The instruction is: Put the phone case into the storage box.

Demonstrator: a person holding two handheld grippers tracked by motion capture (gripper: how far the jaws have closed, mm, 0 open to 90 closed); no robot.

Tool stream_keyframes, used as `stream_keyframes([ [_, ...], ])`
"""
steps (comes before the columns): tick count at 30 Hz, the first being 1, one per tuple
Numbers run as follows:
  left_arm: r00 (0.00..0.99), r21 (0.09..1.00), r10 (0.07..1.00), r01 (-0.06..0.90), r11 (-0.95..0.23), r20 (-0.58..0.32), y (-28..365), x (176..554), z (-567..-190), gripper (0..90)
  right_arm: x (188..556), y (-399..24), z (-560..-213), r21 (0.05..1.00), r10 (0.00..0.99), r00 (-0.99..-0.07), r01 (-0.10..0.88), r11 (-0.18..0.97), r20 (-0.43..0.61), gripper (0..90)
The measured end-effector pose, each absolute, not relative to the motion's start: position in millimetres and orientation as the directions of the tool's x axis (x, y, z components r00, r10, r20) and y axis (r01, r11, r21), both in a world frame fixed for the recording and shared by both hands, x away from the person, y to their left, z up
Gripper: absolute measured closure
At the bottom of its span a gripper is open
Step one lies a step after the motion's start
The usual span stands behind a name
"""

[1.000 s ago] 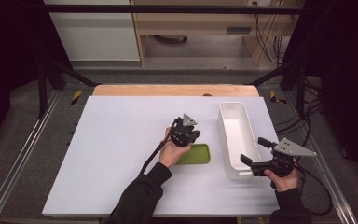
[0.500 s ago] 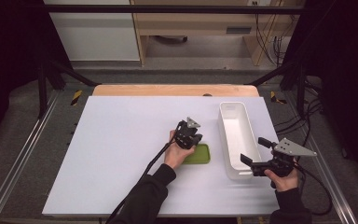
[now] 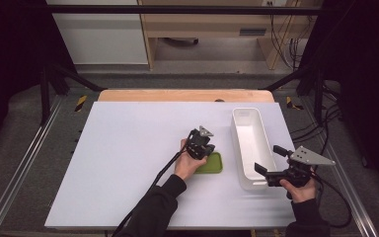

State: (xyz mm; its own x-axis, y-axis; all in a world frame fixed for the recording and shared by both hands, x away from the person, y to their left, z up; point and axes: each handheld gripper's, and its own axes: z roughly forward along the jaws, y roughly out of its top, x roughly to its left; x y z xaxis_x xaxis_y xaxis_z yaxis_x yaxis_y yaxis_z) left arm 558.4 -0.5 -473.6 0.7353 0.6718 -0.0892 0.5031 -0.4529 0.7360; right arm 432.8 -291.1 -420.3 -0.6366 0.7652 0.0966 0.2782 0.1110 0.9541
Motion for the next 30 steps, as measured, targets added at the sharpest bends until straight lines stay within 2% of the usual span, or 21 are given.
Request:
stream_keyframes([
  [9,0.726,0.728,0.681,0.518,-0.450,-0.096,-1.9,559.4,-474.8,90.0,433.0,-290.8,-420.4,0.954,0.765,-0.637,0.278,0.112,0.095,0.4],
  [30,0.778,0.693,0.624,0.488,-0.530,-0.071,3.6,538.6,-476.6,90.0,432.7,-291.7,-419.6,0.954,0.766,-0.635,0.277,0.112,0.095,0.5],
])
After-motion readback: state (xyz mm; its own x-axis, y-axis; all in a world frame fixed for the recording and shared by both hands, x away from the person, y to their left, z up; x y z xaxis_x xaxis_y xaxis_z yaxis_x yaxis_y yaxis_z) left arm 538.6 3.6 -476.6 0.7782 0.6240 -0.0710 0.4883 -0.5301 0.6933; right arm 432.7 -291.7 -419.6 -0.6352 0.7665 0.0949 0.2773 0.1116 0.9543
